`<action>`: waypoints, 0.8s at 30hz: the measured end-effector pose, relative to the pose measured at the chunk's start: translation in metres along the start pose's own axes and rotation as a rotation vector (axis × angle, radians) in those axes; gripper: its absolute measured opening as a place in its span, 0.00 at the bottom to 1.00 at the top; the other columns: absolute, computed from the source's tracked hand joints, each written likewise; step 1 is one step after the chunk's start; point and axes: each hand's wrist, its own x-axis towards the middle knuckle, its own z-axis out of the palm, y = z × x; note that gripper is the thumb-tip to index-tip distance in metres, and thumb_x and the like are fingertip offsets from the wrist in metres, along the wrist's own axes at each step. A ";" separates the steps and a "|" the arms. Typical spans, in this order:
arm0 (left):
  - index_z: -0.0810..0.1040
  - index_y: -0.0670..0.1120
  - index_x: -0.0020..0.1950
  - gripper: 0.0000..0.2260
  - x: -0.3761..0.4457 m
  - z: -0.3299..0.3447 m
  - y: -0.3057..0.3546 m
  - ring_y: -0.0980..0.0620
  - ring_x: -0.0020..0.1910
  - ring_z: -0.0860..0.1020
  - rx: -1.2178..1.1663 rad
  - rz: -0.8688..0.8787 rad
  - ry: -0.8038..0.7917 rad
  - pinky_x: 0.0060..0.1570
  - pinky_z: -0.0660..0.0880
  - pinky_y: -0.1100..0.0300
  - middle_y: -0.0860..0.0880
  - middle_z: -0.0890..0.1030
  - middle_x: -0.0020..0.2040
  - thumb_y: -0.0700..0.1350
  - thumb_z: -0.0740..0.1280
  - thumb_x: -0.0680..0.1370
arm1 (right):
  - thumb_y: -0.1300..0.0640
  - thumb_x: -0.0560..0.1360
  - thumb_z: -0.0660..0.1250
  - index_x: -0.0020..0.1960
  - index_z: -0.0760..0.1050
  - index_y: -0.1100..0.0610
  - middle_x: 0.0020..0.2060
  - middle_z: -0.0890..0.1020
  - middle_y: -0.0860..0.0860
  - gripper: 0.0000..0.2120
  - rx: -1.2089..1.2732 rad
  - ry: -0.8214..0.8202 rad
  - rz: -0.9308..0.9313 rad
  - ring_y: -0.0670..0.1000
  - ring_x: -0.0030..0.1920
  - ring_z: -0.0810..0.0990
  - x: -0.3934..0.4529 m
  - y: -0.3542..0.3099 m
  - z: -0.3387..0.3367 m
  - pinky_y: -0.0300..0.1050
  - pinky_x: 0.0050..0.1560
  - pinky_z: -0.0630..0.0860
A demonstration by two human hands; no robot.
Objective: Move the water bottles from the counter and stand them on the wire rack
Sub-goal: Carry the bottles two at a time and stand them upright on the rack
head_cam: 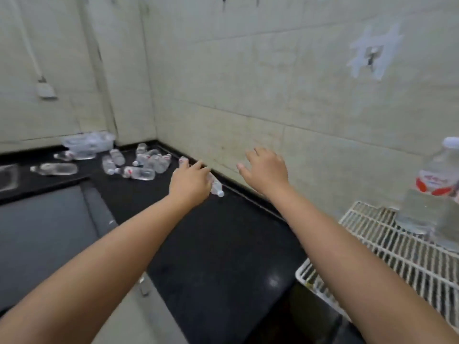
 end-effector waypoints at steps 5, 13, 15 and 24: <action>0.62 0.49 0.73 0.21 -0.034 0.023 -0.130 0.40 0.74 0.56 0.035 -0.176 -0.127 0.73 0.58 0.48 0.48 0.61 0.75 0.50 0.55 0.80 | 0.49 0.73 0.61 0.56 0.76 0.62 0.55 0.79 0.61 0.20 0.108 -0.020 -0.051 0.62 0.58 0.76 0.015 -0.118 0.088 0.58 0.57 0.71; 0.58 0.49 0.74 0.21 -0.048 0.057 -0.283 0.41 0.75 0.55 0.043 -0.242 -0.234 0.73 0.57 0.50 0.49 0.60 0.76 0.50 0.52 0.81 | 0.47 0.79 0.54 0.71 0.61 0.56 0.73 0.63 0.55 0.24 0.158 -0.299 0.078 0.58 0.74 0.56 0.037 -0.255 0.200 0.57 0.72 0.54; 0.60 0.49 0.74 0.20 -0.044 0.066 -0.305 0.42 0.75 0.54 0.019 -0.244 -0.250 0.73 0.58 0.50 0.49 0.61 0.75 0.50 0.52 0.82 | 0.47 0.79 0.54 0.71 0.61 0.56 0.73 0.63 0.55 0.23 0.154 -0.328 0.086 0.58 0.74 0.56 0.042 -0.271 0.218 0.57 0.72 0.54; 0.59 0.51 0.74 0.20 0.022 0.133 -0.361 0.44 0.76 0.51 -0.030 -0.197 -0.348 0.74 0.53 0.46 0.51 0.58 0.76 0.50 0.51 0.82 | 0.48 0.78 0.57 0.70 0.63 0.57 0.71 0.66 0.55 0.23 0.111 -0.459 0.251 0.56 0.72 0.61 0.105 -0.252 0.307 0.55 0.69 0.61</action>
